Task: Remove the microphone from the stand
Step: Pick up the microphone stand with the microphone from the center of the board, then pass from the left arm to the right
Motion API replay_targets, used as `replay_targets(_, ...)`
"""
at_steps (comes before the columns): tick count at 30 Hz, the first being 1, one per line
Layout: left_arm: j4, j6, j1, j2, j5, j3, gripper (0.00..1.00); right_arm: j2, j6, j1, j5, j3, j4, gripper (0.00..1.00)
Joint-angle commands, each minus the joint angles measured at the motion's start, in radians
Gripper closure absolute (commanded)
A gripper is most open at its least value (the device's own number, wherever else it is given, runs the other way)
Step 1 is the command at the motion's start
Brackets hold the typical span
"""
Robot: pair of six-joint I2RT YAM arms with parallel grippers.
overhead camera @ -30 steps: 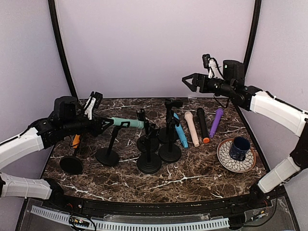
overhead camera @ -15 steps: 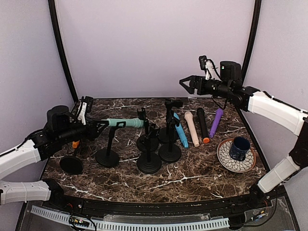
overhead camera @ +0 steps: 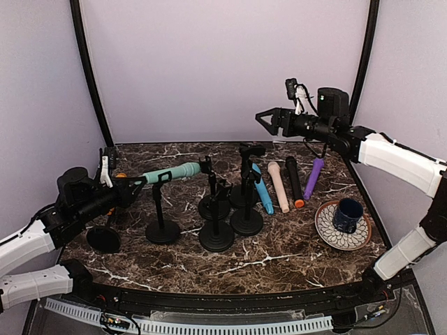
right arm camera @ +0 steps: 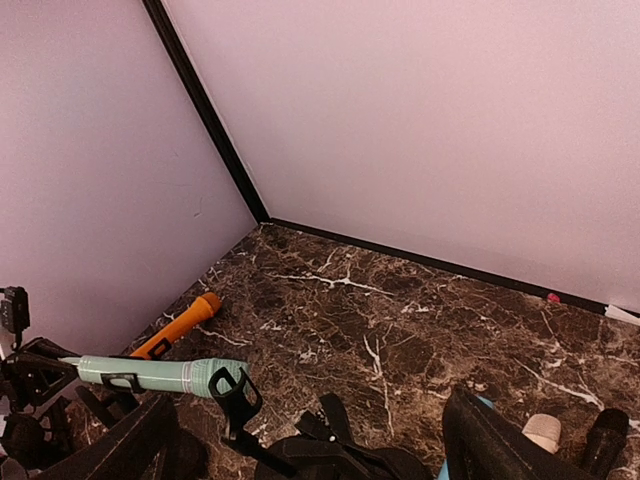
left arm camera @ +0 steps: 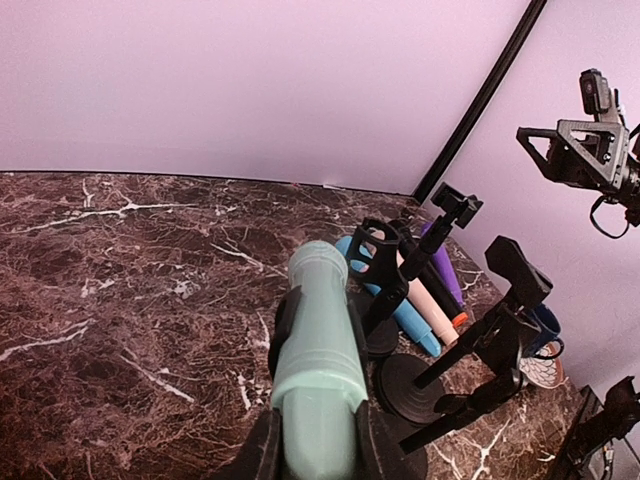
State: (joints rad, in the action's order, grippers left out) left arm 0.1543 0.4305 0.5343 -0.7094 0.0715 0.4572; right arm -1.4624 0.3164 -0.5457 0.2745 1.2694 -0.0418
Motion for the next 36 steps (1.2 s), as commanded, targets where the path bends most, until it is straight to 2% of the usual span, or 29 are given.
replay_targets(1, 0.223, 0.067, -0.005, 0.062, 0.04, 0.014, 1.0, 0.005, 0.041, -0.019, 0.061, -0.003, -0.1, 0.08)
replay_targets(10, 0.265, 0.078, -0.005, 0.107, 0.014, 0.031, 1.0, -0.008, 0.073, -0.039, 0.1, 0.003, -0.146, 0.07)
replay_targets(14, 0.305, 0.05, -0.006, 0.097, 0.046, 0.033, 1.0, -0.029, 0.078, -0.059, 0.145, 0.016, -0.169, 0.06)
replay_targets(21, 0.524, 0.092, -0.005, 0.024, 0.157, 0.036, 1.0, -0.088, 0.091, -0.12, 0.35, 0.047, -0.253, 0.01)
replay_targets(29, 0.754, 0.202, -0.005, -0.07, 0.217, 0.045, 1.0, -0.125, 0.139, -0.146, 0.343, 0.079, -0.293, 0.01)
replay_targets(36, 0.814, 0.209, -0.006, -0.096, 0.245, 0.066, 1.0, -0.195, 0.197, -0.163, 0.308, 0.109, -0.315, 0.01)
